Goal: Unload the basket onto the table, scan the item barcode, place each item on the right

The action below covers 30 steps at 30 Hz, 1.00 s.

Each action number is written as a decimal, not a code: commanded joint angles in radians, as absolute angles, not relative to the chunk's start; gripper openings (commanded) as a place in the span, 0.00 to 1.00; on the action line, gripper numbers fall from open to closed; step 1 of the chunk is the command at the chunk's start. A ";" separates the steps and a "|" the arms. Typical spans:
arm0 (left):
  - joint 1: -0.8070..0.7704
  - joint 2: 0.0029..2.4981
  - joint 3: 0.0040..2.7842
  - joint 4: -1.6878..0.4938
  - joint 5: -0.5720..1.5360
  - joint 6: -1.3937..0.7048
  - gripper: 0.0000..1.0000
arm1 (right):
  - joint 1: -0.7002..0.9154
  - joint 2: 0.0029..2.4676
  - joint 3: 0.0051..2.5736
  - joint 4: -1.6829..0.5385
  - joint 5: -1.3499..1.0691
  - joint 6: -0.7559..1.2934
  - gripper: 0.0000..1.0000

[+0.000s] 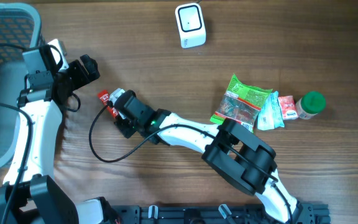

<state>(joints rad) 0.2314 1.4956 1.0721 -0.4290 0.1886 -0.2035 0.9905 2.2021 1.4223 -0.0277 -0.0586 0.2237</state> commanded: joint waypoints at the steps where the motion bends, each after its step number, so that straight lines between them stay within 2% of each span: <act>1: 0.247 1.493 1.074 -0.430 0.190 -0.221 1.00 | 0.992 2.220 1.415 -0.038 -0.046 0.239 0.21; 6: 0.247 1.493 1.074 -0.430 0.190 -0.221 1.00 | 0.992 2.220 1.415 -0.039 -0.045 0.238 0.14; 8: 0.247 1.493 1.074 -0.430 0.190 -0.221 1.00 | 0.992 2.220 1.415 -0.039 -0.046 0.238 0.04; 13: 0.247 1.493 1.074 -0.430 0.190 -0.221 1.00 | 0.978 2.192 1.415 -0.070 -0.046 0.239 0.04; 19: 0.247 1.493 1.074 -0.430 0.190 -0.221 1.00 | 0.908 2.033 1.415 -0.227 -0.072 0.265 0.04; 30: 0.247 1.493 1.074 -0.430 0.190 -0.221 1.00 | 0.664 1.899 1.415 -0.582 -0.387 0.245 0.04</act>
